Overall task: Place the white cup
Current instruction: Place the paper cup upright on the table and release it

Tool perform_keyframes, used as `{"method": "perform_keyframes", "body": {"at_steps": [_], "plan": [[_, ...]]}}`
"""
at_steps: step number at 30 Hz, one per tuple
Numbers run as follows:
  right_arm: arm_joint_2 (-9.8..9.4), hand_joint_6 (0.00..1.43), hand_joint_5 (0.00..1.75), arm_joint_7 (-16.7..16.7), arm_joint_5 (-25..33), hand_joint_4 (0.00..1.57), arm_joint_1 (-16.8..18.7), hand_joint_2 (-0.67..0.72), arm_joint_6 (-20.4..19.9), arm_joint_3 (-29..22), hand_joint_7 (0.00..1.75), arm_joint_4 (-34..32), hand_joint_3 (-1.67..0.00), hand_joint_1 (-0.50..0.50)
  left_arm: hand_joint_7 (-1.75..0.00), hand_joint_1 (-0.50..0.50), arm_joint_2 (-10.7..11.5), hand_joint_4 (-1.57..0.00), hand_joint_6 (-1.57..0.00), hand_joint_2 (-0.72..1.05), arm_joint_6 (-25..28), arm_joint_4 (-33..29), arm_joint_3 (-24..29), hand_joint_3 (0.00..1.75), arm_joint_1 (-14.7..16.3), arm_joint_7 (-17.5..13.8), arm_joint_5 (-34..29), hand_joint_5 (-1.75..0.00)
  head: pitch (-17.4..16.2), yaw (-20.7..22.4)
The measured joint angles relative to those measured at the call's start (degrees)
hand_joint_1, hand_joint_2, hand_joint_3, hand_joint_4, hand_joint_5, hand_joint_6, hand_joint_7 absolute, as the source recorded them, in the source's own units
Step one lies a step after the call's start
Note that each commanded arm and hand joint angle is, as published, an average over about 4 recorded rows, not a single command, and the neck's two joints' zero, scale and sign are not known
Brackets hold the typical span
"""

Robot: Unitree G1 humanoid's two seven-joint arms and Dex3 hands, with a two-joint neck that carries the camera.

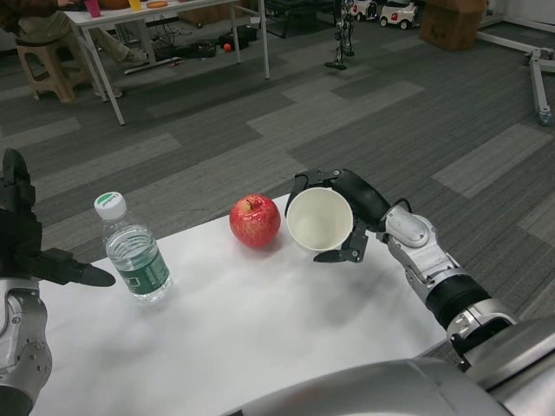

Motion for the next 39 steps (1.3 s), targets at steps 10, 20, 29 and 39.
{"method": "perform_keyframes", "body": {"at_steps": [10,20,29,39], "plan": [[-0.36,1.37,1.16,1.5,0.0,1.57,1.1,-0.03,0.2,0.4,0.91,0.0,-1.59,0.03,-0.14,-0.5,0.0,0.0,0.0,-0.64,0.0,0.0,0.0,0.09,0.0,0.0,0.0,0.0,-1.0,-0.4],[-0.77,1.31,1.07,2.1,0.0,1.57,4.4,-0.03,0.3,2.5,0.96,0.6,-1.59,0.19,-0.14,-0.5,-0.1,0.0,0.0,-0.64,0.0,0.0,0.2,0.09,0.0,0.0,-0.1,0.0,-1.9,-0.8],[-0.67,1.2,0.97,1.7,0.0,1.57,8.1,-0.03,0.4,3.6,0.99,0.7,-1.51,0.25,-0.14,-0.5,-0.1,0.0,0.0,-0.64,0.0,0.0,0.1,0.09,0.2,0.0,-0.2,0.0,-2.5,-1.6],[-0.51,1.21,0.97,0.5,0.5,1.57,10.3,-0.03,0.3,3.6,1.05,0.2,-1.51,0.25,-0.14,-0.5,-0.1,0.0,0.0,-0.64,0.0,0.0,0.0,0.09,0.3,0.0,-0.2,0.0,-3.2,-2.8]]}}
